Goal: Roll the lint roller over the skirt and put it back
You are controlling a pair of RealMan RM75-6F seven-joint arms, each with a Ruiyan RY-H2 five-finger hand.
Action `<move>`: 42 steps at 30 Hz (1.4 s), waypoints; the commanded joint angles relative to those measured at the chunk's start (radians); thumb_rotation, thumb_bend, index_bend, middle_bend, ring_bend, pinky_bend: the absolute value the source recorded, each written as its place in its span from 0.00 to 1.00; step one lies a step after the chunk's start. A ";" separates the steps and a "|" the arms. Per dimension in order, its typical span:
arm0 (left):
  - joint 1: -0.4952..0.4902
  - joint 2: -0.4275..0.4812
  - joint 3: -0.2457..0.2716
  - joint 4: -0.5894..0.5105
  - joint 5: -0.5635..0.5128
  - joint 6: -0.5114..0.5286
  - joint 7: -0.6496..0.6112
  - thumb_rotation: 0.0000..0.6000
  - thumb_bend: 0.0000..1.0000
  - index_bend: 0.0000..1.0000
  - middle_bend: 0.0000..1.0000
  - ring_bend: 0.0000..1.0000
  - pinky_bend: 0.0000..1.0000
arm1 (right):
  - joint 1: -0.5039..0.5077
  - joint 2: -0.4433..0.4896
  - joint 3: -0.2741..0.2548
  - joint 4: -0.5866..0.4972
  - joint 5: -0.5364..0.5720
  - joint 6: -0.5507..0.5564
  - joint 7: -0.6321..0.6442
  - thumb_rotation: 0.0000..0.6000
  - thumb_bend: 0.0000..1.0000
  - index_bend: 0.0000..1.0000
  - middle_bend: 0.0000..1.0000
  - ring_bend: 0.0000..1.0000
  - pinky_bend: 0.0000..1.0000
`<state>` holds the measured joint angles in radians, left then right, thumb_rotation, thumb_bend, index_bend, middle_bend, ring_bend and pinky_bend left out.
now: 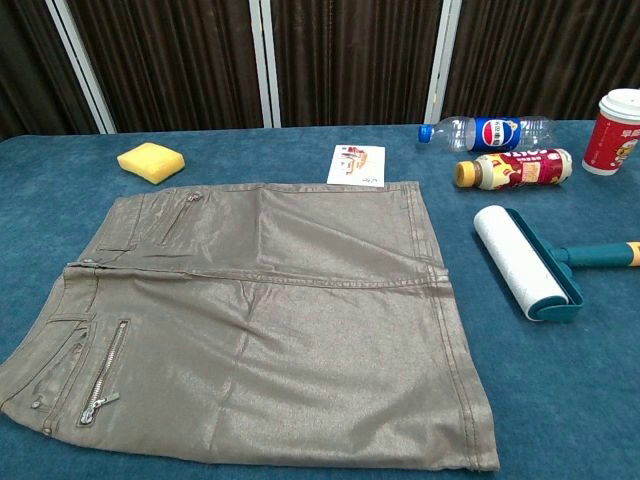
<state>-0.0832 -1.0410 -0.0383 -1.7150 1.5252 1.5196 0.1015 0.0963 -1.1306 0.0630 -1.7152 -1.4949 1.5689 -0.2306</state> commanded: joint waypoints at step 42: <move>-0.030 -0.052 -0.035 0.036 -0.104 -0.063 0.066 1.00 0.00 0.00 0.00 0.00 0.00 | 0.465 -0.436 0.016 0.751 0.019 -0.670 0.178 1.00 0.38 0.07 0.03 0.00 0.00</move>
<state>-0.1126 -1.0929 -0.0730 -1.6798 1.4208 1.4564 0.1676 0.5478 -1.5426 0.0866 -0.9991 -1.4661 0.9086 -0.0618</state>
